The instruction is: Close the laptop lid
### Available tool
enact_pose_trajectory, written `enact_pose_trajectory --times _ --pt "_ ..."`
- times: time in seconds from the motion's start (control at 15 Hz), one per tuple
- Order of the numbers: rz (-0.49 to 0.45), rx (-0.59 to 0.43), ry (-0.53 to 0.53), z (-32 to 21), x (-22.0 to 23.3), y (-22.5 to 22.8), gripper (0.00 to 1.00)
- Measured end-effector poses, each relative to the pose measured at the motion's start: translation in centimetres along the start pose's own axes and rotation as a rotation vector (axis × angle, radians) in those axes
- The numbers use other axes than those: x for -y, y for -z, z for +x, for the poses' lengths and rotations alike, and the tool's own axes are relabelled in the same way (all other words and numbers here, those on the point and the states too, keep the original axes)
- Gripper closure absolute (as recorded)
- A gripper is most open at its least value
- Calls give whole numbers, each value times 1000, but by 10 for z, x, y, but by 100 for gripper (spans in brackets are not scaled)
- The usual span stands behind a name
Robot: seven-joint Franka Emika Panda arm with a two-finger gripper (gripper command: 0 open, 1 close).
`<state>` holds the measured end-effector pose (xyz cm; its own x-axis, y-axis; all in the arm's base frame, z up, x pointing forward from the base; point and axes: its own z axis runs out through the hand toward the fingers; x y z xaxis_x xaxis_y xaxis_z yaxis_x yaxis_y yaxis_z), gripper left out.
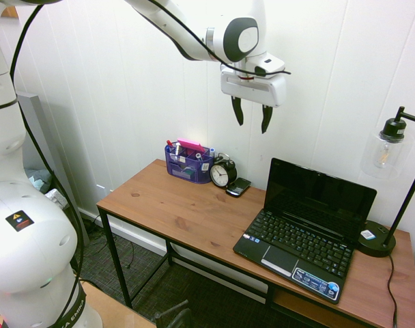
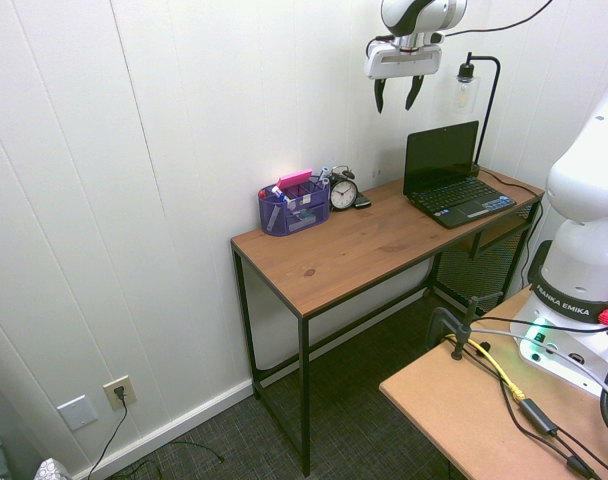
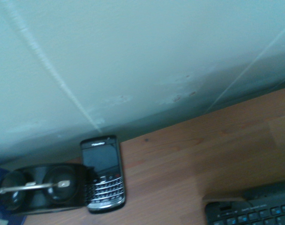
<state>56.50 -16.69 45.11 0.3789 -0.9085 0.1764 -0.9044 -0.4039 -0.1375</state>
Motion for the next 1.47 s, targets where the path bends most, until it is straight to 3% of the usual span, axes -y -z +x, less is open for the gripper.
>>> enact_pose_trajectory --times 0.67,0.73,1.47 --pt "10 -11 -228 118 -32 -55 0" --pt "5 -10 -247 128 -38 -64 100" --pt "-27 11 -319 164 -57 -121 100"
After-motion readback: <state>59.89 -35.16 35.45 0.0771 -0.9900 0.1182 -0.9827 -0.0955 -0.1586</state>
